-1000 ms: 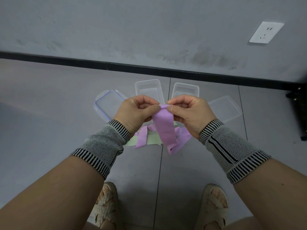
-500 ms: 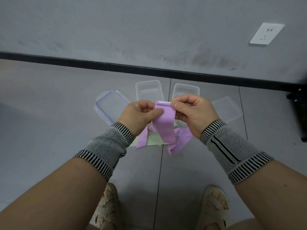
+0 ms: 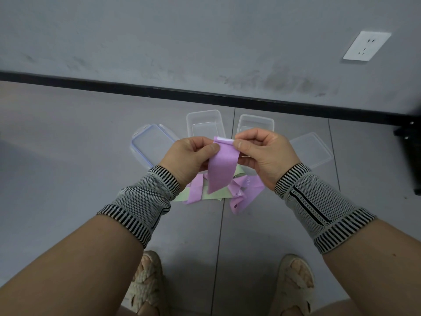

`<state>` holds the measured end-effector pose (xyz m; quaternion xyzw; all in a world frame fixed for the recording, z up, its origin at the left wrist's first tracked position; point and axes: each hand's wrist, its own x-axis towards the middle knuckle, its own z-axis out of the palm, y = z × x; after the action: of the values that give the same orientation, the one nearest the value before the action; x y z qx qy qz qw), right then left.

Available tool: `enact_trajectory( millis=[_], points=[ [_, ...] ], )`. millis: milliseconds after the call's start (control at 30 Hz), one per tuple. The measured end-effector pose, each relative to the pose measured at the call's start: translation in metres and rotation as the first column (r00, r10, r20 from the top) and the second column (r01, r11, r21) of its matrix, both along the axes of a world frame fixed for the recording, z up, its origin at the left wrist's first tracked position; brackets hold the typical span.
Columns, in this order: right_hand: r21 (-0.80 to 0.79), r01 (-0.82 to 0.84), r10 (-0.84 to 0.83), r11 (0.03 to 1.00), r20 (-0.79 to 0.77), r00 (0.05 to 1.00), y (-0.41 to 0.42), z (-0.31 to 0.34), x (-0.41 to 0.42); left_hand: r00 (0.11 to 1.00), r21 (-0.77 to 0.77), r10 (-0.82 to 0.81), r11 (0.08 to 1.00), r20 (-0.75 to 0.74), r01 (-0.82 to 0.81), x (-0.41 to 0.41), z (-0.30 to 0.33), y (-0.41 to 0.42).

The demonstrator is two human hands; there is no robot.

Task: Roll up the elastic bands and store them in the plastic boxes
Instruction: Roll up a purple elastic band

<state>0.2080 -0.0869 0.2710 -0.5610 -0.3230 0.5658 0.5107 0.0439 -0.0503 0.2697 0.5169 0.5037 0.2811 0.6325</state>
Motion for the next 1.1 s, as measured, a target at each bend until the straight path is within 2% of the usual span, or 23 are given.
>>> enact_trajectory(
  millis=[367, 567, 700, 833, 900, 1000, 1100],
  points=[
    [0.03, -0.017, 0.016, 0.999, 0.016, 1.0, -0.0001, 0.0029, -0.0009, 1.0, -0.04, -0.01, 0.999, 0.018, 0.011, 0.0051, 0.0057, -0.0054],
    [0.051, -0.016, 0.004, 0.999, 0.231, 0.973, -0.0007, -0.0004, -0.0013, 0.997, -0.121, 0.078, 0.99, 0.025, -0.075, 0.0074, 0.0077, -0.0033],
    [0.069, -0.022, 0.002, 0.997, 0.273, 0.962, -0.0016, -0.0008, -0.0036, 0.997, -0.139, 0.055, 0.989, 0.047, -0.048, 0.0068, 0.0075, -0.0027],
    [0.064, -0.045, 0.025, 0.997, 0.289, 0.957, -0.002, -0.0005, -0.0057, 1.0, -0.092, 0.009, 0.996, 0.024, -0.007, 0.0022, 0.0017, -0.0009],
    [0.033, -0.051, 0.043, 0.998, 0.198, 0.979, -0.0019, 0.0002, -0.0058, 0.999, -0.086, 0.005, 0.996, 0.051, 0.0, 0.0007, 0.0007, -0.0009],
    [-0.011, 0.001, -0.002, 1.0, -0.065, 0.998, -0.0009, 0.0026, -0.0059, 0.996, -0.082, 0.009, 0.997, 0.084, -0.002, -0.0005, 0.0013, -0.0011],
    [-0.041, -0.012, 0.01, 0.999, -0.052, 0.999, -0.0017, 0.0035, -0.0058, 0.996, -0.073, 0.002, 0.997, 0.092, 0.004, -0.0002, 0.0004, -0.001]
  ],
)
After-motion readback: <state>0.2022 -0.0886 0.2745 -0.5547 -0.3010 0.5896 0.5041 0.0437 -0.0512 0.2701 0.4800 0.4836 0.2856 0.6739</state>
